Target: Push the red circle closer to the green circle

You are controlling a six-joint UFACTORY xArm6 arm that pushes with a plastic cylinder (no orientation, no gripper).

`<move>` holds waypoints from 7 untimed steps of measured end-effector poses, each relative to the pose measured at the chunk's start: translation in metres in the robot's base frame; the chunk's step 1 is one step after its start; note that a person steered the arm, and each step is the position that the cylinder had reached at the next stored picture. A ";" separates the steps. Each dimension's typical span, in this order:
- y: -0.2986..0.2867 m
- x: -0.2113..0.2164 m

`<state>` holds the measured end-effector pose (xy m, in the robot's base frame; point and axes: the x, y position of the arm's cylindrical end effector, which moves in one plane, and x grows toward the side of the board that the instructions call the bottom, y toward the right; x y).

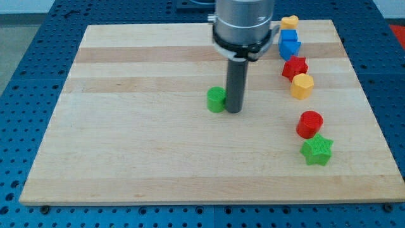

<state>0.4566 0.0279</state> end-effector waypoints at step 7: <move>0.013 0.049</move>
<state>0.5052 0.0409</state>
